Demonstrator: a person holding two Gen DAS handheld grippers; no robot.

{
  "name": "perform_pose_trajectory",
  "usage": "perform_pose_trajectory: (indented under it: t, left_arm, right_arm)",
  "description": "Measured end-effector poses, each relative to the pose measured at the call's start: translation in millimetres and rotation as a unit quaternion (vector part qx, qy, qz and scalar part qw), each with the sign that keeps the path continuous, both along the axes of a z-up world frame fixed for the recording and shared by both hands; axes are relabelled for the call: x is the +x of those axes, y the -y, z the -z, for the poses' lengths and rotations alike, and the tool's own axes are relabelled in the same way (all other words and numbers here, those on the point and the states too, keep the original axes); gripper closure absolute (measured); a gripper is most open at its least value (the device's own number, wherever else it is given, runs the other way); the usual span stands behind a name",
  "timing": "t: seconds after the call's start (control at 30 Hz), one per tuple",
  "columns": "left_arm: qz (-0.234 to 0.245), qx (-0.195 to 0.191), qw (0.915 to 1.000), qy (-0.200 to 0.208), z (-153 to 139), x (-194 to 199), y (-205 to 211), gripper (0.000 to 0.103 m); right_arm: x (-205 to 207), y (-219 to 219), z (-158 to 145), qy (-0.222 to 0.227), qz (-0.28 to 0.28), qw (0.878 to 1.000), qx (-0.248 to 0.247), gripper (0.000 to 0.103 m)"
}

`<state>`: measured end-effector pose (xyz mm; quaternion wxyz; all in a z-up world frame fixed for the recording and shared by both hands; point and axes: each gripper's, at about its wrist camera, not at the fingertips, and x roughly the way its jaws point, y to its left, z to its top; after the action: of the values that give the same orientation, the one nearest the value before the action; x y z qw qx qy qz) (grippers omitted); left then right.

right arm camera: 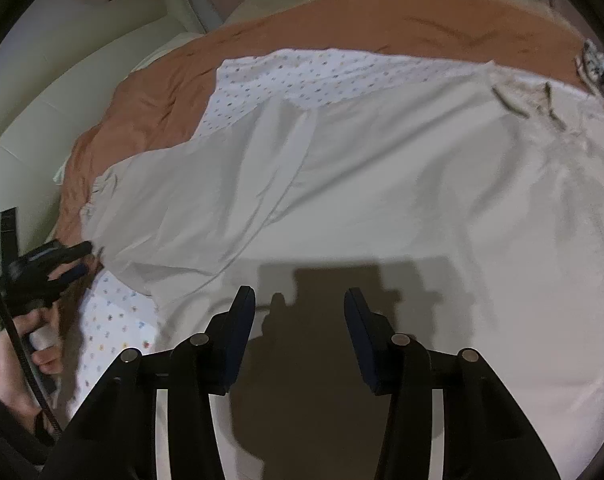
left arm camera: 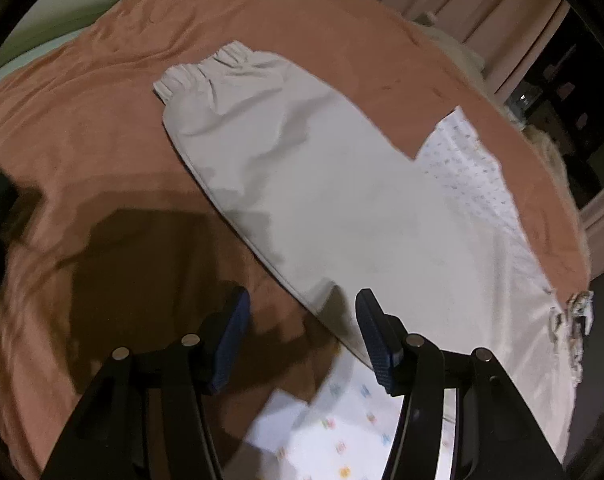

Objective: Fold large clothes

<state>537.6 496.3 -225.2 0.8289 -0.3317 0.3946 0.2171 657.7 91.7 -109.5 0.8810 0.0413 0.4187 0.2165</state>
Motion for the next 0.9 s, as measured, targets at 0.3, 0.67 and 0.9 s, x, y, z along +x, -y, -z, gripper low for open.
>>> perform_pose_trajectory:
  t: [0.3,0.67,0.9]
  left_arm:
    - [0.012,0.073,0.9972,0.006,-22,16,8,0.098]
    - [0.082,0.127,0.9820,0.114,-152,4,63,0.099]
    - [0.139,0.142,0.9692,0.146,-208,-2,123,0.099]
  right_arm:
    - [10,-8,16,-0.038,-0.033,0.998,0.045,0.059]
    - [21,-25,50,-0.107,-0.086,0.984,0.110,0.077]
    - [15,7,22,-0.093,-0.079,0.981,0.148,0.077]
